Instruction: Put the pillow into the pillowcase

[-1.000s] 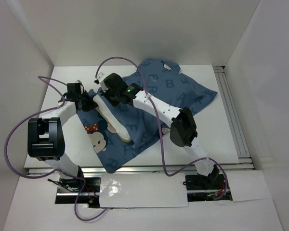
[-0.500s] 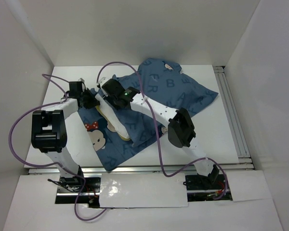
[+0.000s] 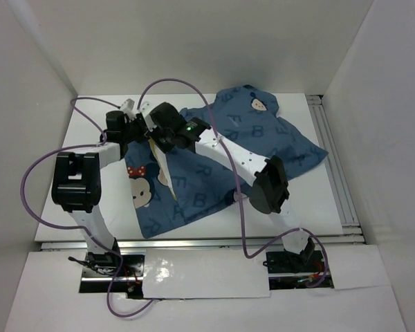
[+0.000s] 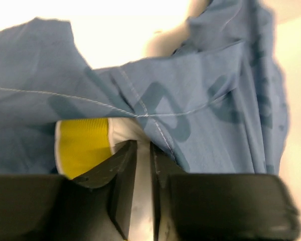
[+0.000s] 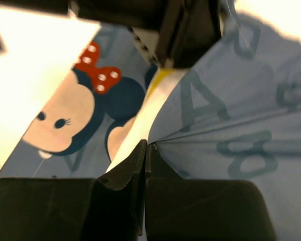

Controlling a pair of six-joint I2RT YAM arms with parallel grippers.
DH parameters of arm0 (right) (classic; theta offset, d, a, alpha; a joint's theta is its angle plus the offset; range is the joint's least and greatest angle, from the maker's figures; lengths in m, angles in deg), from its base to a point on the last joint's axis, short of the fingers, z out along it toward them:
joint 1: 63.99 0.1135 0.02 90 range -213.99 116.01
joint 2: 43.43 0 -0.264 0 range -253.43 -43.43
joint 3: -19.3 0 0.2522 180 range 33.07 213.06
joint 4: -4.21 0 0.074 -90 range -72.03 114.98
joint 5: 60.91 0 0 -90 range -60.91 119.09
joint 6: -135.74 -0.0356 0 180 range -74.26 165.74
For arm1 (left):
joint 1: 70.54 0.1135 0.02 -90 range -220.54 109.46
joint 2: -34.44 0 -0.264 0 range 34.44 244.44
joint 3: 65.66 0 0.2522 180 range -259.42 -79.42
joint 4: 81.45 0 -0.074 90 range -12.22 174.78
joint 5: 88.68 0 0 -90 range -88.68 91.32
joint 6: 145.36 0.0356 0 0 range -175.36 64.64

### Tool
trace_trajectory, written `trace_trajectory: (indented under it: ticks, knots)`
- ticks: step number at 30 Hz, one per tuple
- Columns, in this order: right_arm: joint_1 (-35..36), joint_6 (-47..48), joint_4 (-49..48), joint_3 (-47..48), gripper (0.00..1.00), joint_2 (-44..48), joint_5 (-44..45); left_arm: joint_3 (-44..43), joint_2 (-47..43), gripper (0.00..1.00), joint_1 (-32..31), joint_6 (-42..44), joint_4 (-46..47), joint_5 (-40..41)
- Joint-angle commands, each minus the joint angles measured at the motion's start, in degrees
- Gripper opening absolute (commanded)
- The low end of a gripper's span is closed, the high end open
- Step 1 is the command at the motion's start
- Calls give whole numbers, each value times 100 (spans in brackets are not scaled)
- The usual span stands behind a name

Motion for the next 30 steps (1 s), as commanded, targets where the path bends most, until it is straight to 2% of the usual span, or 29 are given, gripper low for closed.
trace_trajectory:
  ticks: [1,8,9,11,12,13,15,16,17,20,21,22,23,27,30]
  knots:
    - [183,-112,-308,318,0,621,-757,-282,182,32,-434,-335,2032,-768]
    - [-247,-594,-308,-15,0,621,-81,-687,472,36,-558,-327,1317,-690]
    - [-361,-657,-308,-94,3,621,43,-608,472,36,-480,-327,1089,-690]
    - [-440,-771,-159,-227,19,621,228,-372,332,39,-235,-458,1034,-812]
    - [-441,-772,-37,-305,32,621,446,-127,158,41,-138,-520,1034,-813]
    - [-493,-772,17,-367,60,621,509,-54,60,43,-24,-521,729,-891]
    - [-494,-824,70,-454,81,797,659,-54,-159,45,311,-521,97,-892]
    - [-416,-877,148,-568,96,858,755,-167,-378,45,390,-355,-315,-822]
    - [-310,-929,149,-656,100,920,913,-246,-493,45,452,-206,-1190,-517]
    - [-55,-1210,149,-1026,100,1104,1546,-449,-1063,46,452,296,-2311,379]
    - [6,-1376,210,-1026,100,1105,1704,-397,-1222,50,452,366,-2758,904]
    - [7,-1456,263,-1026,100,1009,1705,-397,-1363,52,452,367,-2919,1084]
    - [85,-1544,263,-905,100,921,1705,-344,-1512,55,513,454,-3060,1172]
    - [86,-2133,342,-403,100,271,1767,-344,-2224,55,646,516,-3720,1602]
    - [148,-2397,342,1,100,-335,1767,-2,-2585,59,646,516,-3870,1674]
